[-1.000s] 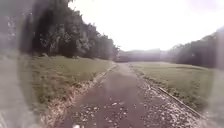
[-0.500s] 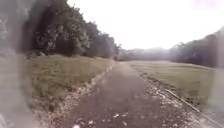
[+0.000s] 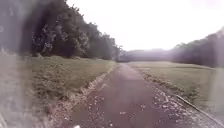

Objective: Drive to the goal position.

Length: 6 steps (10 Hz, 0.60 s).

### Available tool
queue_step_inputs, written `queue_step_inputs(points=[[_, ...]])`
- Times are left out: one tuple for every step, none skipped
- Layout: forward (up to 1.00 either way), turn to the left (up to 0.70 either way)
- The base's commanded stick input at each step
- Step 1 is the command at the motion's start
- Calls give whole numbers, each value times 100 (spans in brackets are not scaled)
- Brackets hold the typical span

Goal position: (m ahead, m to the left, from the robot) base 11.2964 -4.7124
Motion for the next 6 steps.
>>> queue_step_inputs(points=[[70,0],[70,0],[70,0],[70,0],[70,0],[70,0]])
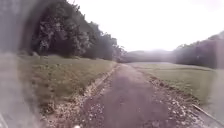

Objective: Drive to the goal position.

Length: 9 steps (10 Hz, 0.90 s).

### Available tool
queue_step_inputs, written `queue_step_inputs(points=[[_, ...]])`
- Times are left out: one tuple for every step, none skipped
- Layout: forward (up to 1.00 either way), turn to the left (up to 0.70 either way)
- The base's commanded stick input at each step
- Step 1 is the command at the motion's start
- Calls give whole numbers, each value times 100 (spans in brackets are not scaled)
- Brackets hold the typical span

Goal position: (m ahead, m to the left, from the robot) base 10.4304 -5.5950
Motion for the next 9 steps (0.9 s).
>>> queue_step_inputs(points=[[70,0],[70,0],[70,0],[70,0],[70,0],[70,0],[70,0],[70,0],[70,0]])
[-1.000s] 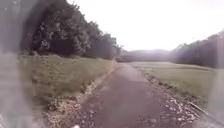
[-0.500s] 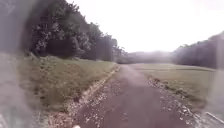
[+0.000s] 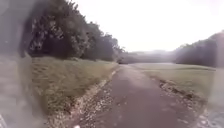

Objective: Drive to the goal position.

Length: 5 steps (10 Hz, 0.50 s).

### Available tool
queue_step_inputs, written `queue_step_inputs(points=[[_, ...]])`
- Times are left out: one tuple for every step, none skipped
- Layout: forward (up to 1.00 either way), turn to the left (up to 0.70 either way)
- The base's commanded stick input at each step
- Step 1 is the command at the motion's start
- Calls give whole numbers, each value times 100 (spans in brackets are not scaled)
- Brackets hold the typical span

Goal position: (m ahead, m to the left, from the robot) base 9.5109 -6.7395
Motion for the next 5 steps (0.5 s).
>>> queue_step_inputs(points=[[70,0],[70,0],[70,0],[70,0],[70,0]])
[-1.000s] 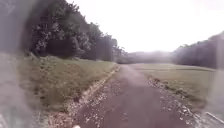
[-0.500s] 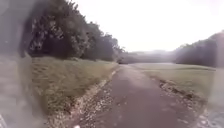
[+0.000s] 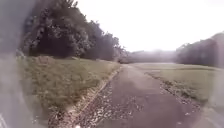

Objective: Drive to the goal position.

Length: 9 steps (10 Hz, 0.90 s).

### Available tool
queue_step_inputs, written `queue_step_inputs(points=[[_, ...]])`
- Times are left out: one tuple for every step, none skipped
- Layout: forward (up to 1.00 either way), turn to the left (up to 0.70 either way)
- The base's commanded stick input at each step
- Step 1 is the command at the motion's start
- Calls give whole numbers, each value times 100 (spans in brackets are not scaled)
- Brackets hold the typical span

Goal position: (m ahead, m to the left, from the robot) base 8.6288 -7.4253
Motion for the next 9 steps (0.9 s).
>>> queue_step_inputs(points=[[70,0],[70,0],[70,0],[70,-12],[70,-12],[70,-12],[70,-12],[70,-12],[70,-10]])
